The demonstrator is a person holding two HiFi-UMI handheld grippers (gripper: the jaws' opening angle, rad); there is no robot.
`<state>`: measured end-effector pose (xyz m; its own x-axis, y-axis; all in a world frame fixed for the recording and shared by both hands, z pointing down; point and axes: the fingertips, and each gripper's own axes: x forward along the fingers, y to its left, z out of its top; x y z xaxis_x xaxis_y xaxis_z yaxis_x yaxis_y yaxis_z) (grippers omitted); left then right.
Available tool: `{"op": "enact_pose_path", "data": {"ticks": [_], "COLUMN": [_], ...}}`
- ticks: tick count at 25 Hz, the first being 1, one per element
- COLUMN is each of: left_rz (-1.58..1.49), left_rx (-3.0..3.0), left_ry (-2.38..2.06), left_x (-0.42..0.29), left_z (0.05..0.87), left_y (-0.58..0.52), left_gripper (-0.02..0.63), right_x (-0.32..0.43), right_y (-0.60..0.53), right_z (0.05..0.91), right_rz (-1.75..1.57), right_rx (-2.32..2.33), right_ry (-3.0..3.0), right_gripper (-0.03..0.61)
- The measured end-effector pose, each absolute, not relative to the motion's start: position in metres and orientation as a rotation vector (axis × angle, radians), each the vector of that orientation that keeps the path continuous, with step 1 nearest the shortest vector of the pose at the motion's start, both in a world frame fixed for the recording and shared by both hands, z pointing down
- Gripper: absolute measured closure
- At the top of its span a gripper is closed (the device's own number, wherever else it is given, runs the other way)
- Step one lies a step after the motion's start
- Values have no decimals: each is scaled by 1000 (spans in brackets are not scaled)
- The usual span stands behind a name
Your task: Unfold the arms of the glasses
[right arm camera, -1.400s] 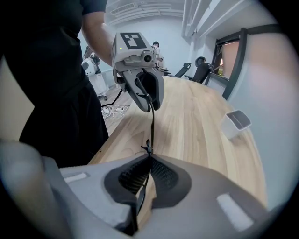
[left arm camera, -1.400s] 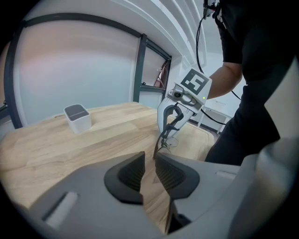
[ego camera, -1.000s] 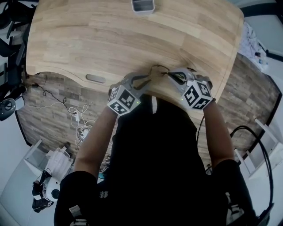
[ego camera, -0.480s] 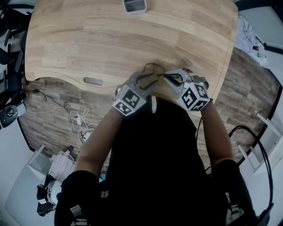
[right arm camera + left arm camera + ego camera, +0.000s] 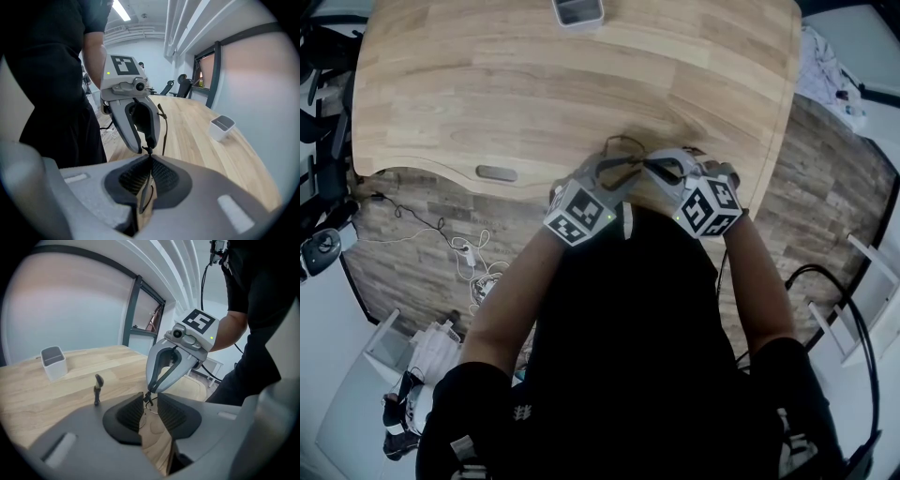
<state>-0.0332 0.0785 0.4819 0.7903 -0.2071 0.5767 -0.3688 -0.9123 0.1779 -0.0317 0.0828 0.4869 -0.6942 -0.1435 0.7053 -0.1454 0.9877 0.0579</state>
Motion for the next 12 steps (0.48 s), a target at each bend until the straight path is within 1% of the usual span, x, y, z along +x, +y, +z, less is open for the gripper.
{"op": "enact_pose_path", "data": {"ticks": [4,12], "left_rz": [815,800], "left_rx": [2700,2713], "left_ry": [-458,-435], "left_x": [-34,-31], "left_z": [481,474], "left_y": [76,74], "left_gripper": [557,571], "right_x": [-31,-28], "right_y": [83,81], "right_z": [487,482], "right_rz": [14,84], "right_rx": [208,210], "right_ry": [-2353,-2350], "right_gripper": [566,561]}}
